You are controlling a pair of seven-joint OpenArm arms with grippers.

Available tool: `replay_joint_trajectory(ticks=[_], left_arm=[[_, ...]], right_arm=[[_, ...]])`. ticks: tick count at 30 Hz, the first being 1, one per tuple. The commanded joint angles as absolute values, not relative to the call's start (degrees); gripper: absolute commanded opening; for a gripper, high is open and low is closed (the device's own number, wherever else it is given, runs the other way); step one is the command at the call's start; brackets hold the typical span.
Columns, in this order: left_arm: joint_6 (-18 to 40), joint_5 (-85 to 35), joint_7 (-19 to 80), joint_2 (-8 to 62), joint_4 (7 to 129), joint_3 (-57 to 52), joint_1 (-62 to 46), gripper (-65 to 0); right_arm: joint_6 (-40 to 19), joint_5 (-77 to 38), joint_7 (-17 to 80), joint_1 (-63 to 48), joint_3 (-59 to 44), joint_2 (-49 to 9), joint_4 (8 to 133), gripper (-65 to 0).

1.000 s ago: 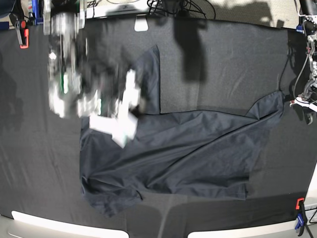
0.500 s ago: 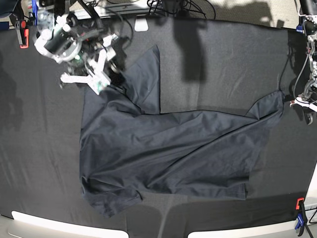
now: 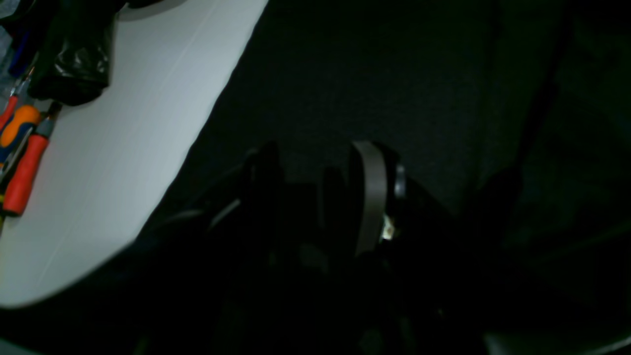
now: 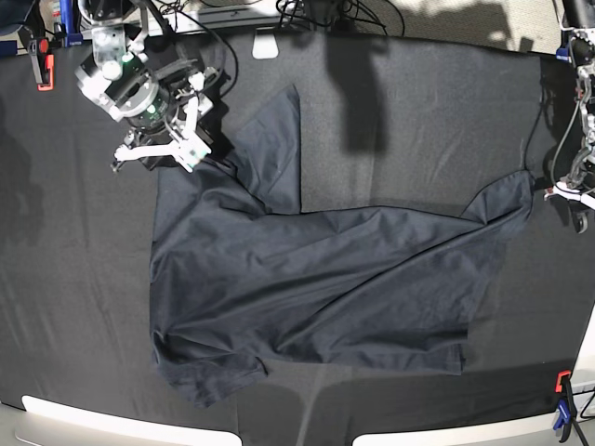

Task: Layout the t-shirt on the table in an organized manner, then fold the t-shirt properly
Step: 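Grasp the shirt corner with the right gripper and drag it outward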

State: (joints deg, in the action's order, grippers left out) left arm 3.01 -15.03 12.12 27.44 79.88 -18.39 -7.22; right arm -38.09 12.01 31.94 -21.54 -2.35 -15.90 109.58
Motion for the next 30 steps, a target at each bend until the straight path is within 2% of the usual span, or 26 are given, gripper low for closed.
replay_joint_trajectory(ticks=[1,7,9,12,14,18,20,22,30], left_arm=[[2.6,-15.1,10.7,28.6,81.0,-18.8,-6.5,-44.0],[2.6,-15.0,10.7,28.6,81.0,-18.8,-6.5,-44.0],[2.6,-15.1,10.7,28.6,81.0,-18.8,-6.5,-44.0],[2.6,-15.0,11.7,28.6,81.0,-18.8,-6.5,-44.0],[4.2,-15.0,13.8,28.6,81.0,-18.8,-6.5,-43.9],[20.3,-17.1,20.3,28.9,81.0,-18.8,-6.7,-43.9],[25.2,-20.9,24.1,28.9,81.0,-18.8,-6.7,-43.6],[25.8,-22.9,25.8,28.9,81.0,-18.8,-6.7,-41.3],[27.7,-26.6,33.0,28.9,81.0,-18.8,-6.7,-41.3]], right_arm=[[-37.7,12.1,31.0,-20.0,-2.6,-16.4,109.5,-36.6],[-39.3,11.8,31.0,-16.8,-2.5,-16.4,104.6,-38.2],[-39.7,11.4,31.8,-17.2,-2.5,-16.3,104.3,-45.7],[-38.6,11.0,36.9,-17.3,-2.5,-16.4,104.4,-65.0],[-36.4,9.2,38.9,-17.3,-2.7,-16.7,104.6,-65.0],[-36.2,6.4,38.4,-17.1,-2.7,-18.0,104.6,-65.0],[-36.2,6.4,37.9,-17.1,-2.7,-18.1,104.6,-65.0],[-36.2,6.4,37.5,-17.1,-2.7,-18.1,104.6,-65.0],[-36.2,6.4,36.0,-17.1,-2.7,-18.1,104.6,-65.0]])
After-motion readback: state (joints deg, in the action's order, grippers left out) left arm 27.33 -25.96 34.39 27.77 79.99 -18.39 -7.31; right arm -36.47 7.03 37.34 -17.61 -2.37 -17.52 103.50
